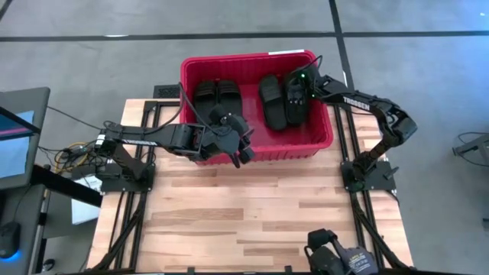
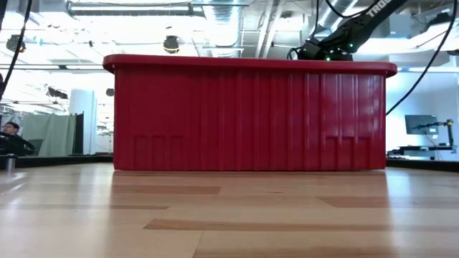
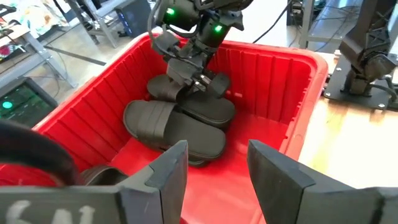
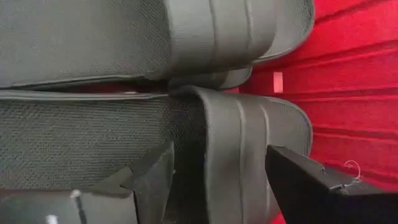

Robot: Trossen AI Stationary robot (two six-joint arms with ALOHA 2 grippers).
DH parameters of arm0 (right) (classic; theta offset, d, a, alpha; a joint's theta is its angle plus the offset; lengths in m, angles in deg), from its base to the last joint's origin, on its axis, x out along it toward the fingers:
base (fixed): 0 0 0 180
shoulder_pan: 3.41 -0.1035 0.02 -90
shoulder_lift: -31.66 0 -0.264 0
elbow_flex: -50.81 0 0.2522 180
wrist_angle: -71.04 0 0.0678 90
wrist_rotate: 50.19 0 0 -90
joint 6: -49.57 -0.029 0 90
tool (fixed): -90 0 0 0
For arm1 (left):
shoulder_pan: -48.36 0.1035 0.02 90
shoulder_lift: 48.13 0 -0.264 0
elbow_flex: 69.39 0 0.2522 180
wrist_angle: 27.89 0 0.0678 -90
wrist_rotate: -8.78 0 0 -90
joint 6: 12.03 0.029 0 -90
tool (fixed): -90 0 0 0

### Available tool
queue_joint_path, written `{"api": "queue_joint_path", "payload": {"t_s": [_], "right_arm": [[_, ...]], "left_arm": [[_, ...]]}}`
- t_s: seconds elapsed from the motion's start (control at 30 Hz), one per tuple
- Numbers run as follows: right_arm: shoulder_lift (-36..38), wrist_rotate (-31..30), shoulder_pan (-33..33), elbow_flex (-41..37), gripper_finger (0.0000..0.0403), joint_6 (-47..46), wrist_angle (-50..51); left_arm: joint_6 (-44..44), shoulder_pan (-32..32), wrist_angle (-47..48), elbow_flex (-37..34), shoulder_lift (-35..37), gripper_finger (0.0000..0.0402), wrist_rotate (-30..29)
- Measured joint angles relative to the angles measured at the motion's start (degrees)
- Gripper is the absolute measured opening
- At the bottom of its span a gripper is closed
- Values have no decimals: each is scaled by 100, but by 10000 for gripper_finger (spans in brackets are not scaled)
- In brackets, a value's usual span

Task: Pick and place slides into bin
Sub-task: Return to Home Position

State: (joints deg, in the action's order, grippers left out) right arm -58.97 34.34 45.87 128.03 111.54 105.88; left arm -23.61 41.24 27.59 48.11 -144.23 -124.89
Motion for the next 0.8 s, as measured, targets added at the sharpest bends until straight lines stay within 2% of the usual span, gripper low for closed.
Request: {"api": "queue_joint_path", "payload": {"t_s": [0.2, 0.53, 0.67, 0.8], "right_arm": [[148, -230, -168, 0, 240, -245, 89], [1227, -215, -343, 0, 240, -1021, 710], [1808, -211, -553, 0, 240, -1724, 874], [2426, -215, -878, 0, 240, -2731, 890]], "left_arm": [[3, -32, 2, 0, 0, 156, 146], [264, -109, -45, 0, 0, 156, 140], [634, -114, -520, 0, 0, 156, 125], [1225, -193, -1506, -2, 11, 156, 27]]}}
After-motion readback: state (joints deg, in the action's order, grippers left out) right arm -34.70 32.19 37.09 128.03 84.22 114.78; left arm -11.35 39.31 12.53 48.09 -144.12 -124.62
